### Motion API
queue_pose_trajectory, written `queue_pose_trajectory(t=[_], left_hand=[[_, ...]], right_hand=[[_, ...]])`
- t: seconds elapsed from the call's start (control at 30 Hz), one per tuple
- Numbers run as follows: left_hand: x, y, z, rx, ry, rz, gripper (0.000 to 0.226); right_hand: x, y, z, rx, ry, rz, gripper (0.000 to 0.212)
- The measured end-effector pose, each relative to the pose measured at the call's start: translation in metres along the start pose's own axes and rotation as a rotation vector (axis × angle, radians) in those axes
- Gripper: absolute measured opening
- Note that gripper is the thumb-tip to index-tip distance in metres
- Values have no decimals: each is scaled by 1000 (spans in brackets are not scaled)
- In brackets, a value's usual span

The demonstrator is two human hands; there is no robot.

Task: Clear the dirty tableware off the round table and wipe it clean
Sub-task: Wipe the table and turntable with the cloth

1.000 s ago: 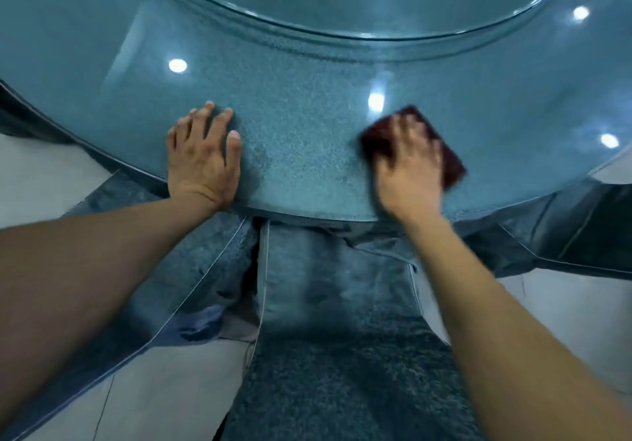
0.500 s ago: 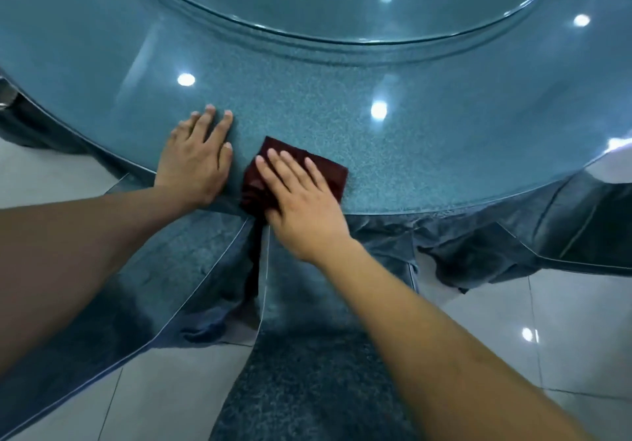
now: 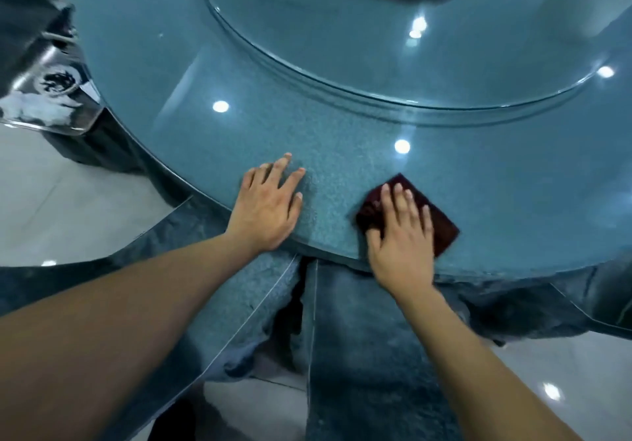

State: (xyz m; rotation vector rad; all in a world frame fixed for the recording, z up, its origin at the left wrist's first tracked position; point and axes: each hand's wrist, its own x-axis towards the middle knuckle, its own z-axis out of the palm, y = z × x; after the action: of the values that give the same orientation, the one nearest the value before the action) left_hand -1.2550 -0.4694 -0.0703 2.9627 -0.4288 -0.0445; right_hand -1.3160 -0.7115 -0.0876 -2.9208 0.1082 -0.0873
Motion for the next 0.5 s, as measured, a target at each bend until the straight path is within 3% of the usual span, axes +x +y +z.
queue_pose_trajectory(t=[0.17, 0.3, 0.37, 0.5], left_hand=[[7, -105, -8, 59, 85, -94, 58], [28, -192, -26, 85, 83, -87, 58], [46, -225, -32, 65, 107, -88, 54], [88, -277, -40, 34, 106, -98, 49]], right_hand=[[20, -160, 37, 57, -56, -210, 73], [66, -204, 44, 72, -140, -314, 76], [88, -190, 42, 73, -111, -215, 80], [116, -115, 36, 19, 56, 342, 85]])
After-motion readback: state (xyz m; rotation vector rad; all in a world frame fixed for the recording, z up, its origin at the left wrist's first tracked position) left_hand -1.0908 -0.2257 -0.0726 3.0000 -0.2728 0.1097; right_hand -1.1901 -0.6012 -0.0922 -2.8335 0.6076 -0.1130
